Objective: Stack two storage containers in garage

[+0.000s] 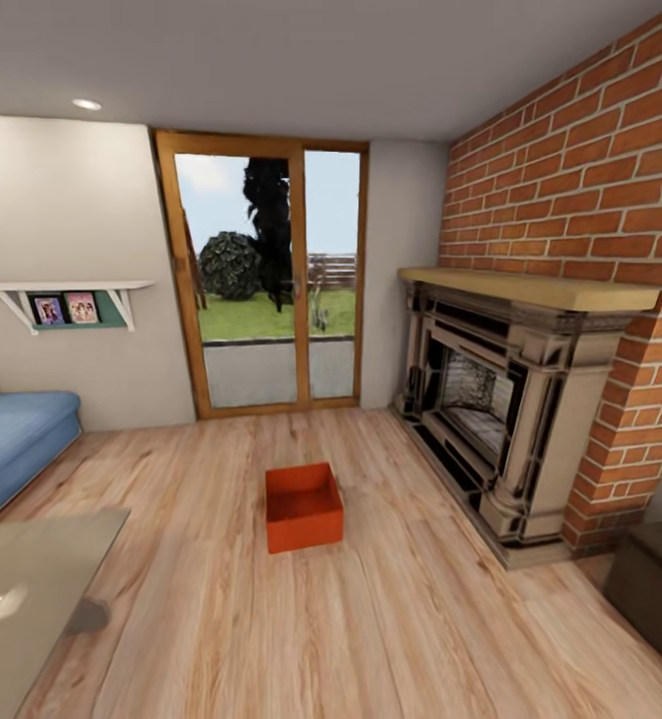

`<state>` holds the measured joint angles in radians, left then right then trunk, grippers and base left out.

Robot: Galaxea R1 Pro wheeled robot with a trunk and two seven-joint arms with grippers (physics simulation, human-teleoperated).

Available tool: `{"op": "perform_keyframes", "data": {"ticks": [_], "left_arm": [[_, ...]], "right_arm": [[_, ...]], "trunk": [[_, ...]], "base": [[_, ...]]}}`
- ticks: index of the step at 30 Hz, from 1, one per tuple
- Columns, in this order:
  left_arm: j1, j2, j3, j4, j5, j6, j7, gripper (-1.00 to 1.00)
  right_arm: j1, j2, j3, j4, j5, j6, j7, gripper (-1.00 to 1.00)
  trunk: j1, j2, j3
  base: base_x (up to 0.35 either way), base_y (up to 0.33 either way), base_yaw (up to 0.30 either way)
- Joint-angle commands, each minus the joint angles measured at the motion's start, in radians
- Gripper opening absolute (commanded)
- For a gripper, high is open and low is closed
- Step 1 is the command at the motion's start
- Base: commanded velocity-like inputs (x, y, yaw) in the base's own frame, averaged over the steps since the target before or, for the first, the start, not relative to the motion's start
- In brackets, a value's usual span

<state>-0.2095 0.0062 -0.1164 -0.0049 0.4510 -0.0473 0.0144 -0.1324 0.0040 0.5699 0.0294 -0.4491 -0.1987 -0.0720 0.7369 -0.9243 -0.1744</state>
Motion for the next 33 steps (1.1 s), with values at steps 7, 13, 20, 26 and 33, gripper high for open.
{"op": "perform_keyframes", "data": {"ticks": [7, 13, 20, 26, 33], "left_arm": [[-0.001, 0.0, -0.008, 0.0, 0.008, -0.002, 0.001, 1.0], [-0.001, 0.0, -0.008, 0.0, 0.008, -0.002, 0.001, 1.0], [-0.001, 0.0, -0.008, 0.0, 0.008, -0.002, 0.001, 1.0], [-0.001, 0.0, -0.008, 0.0, 0.008, -0.002, 0.001, 1.0], [-0.001, 0.0, -0.008, 0.0, 0.008, -0.002, 0.001, 1.0]], "right_arm": [[-0.001, 0.002, 0.008, 0.003, -0.008, -0.005, -0.002, 1.0], [-0.001, 0.004, 0.009, 0.003, -0.008, -0.006, -0.004, 1.0], [-0.002, 0.004, 0.008, 0.003, -0.008, -0.005, -0.004, 1.0], [-0.001, 0.002, 0.008, 0.003, -0.008, -0.004, -0.005, 1.0], [-0.001, 0.001, 0.007, 0.003, -0.008, -0.004, -0.004, 1.0]], "trunk": [[0.001, -0.001, -0.001], [0.001, -0.001, -0.001], [0.001, -0.001, -0.001], [0.001, -0.001, -0.001], [0.001, -0.001, -0.001]], "base": [[0.323, 0.0, 0.0], [0.323, 0.0, 0.066], [0.323, 0.0, 0.249], [0.319, -0.031, 0.155], [0.304, -0.117, 0.01]]}}
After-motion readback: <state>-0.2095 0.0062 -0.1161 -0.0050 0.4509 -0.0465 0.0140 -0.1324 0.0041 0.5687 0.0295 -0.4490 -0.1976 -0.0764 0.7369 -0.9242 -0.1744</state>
